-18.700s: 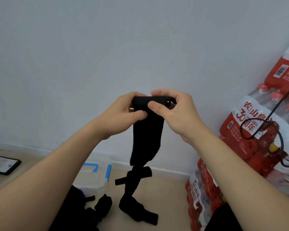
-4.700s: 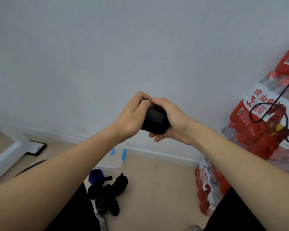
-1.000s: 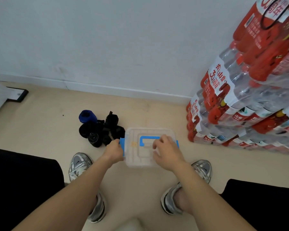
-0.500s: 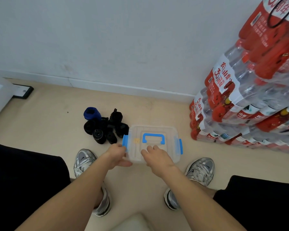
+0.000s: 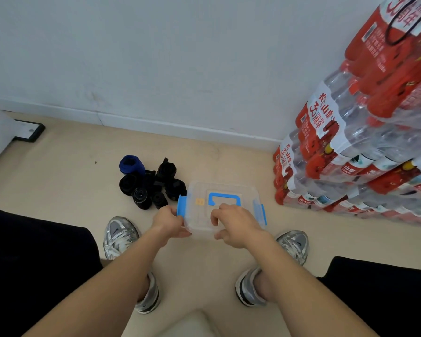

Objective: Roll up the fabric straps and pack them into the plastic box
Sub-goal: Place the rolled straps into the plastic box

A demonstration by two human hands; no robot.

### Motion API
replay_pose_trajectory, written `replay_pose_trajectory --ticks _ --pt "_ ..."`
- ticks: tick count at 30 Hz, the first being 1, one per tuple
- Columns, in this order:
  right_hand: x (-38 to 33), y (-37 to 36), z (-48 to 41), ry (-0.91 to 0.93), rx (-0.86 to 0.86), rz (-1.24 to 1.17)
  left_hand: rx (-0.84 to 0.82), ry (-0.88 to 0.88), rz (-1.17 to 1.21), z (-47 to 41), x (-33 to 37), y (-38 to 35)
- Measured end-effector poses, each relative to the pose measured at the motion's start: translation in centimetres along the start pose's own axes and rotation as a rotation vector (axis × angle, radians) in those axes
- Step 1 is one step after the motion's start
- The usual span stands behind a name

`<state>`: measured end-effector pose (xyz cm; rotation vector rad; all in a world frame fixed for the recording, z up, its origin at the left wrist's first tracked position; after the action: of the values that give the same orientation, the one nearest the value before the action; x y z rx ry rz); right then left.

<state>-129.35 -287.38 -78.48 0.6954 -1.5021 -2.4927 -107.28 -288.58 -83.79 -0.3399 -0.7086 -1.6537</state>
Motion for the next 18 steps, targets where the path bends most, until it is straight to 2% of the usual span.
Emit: replay_pose_trajectory --ticks 4,9,15,18 --pt "0.4 2.8 0.0 -0.024 -0.039 -0.126 0.071 -0.013 -0.06 -0.2 -0.4 0.1" --pt "2.4 6.9 -0.7 -0.089 0.151 -0.21 0.041 -0.017 -0.218 -0.4 -0.5 0.3" --pt "4.8 5.7 -1.3 -0.169 0.188 0.014 -0.071 0.045 -0.127 -0.1 0.0 0.9" --pt "5.0 4.6 -2.4 -0.171 0.203 0.099 -0.077 0.035 -0.263 0.1 0.2 1.1"
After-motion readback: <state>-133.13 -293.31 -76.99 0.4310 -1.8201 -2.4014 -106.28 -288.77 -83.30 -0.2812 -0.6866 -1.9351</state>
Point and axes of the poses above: each hand's wrist, its own z-axis away from the middle knuckle, its own y-axis out of the back of the hand, x = y × z, the point moved 1 cm from there along -z, towards the middle knuckle, and after that the axes turned 4 degrees about y, right-handed, at the moved point
